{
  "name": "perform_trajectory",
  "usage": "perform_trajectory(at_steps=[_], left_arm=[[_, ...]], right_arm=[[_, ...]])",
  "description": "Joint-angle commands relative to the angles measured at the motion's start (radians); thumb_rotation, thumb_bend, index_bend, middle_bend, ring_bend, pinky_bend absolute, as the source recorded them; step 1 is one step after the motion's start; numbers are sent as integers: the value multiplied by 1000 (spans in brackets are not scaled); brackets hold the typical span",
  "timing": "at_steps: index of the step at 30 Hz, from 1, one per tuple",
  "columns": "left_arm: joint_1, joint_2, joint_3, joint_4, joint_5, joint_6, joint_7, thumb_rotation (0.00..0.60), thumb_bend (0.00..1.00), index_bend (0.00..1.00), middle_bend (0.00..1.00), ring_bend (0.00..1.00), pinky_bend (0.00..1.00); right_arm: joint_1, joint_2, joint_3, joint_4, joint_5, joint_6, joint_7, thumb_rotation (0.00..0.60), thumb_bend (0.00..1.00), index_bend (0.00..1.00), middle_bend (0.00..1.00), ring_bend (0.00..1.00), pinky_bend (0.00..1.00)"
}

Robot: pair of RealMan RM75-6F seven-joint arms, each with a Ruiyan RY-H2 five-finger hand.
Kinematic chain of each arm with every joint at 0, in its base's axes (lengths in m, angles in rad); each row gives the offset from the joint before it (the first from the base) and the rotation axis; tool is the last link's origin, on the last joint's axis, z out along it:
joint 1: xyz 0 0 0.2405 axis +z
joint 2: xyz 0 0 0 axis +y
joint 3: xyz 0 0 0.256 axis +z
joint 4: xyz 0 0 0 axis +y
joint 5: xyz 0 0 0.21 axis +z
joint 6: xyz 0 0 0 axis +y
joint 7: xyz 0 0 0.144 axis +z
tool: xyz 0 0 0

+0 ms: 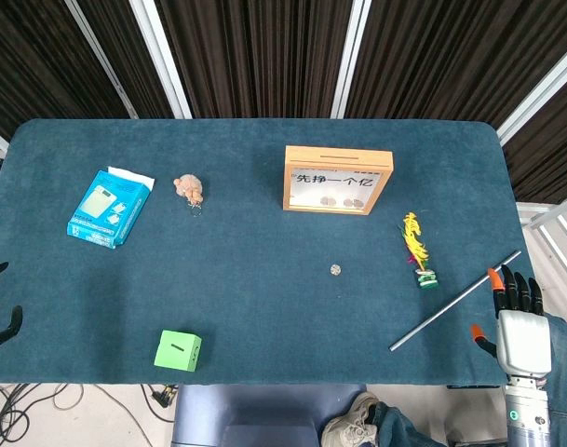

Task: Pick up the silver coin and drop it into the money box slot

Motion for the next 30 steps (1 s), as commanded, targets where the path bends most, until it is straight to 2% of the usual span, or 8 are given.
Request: perform_trajectory(at_steps=[1,18,26,30], left_arm=[[0,0,0,0,0,1,0,600,423,159,21,39,1],[3,-1,-3,-5,-9,-1,-11,600,423,159,21,39,5],[2,-4,-2,-6,-8,0,1,600,423,159,21,39,5],[1,-2,-2,-7,-10,-4,-3,600,422,159,21,39,5]], right_arm=[[-1,0,1,0,-2,0,0,600,290,28,9,0,0],[2,21,12,-33,-1,-25,31,600,290,56,9,0,0],[105,88,71,-83,60,-203,61,600,290,87,9,0,0],[169,64,102,-76,90,-277,42,600,290,116,9,0,0]])
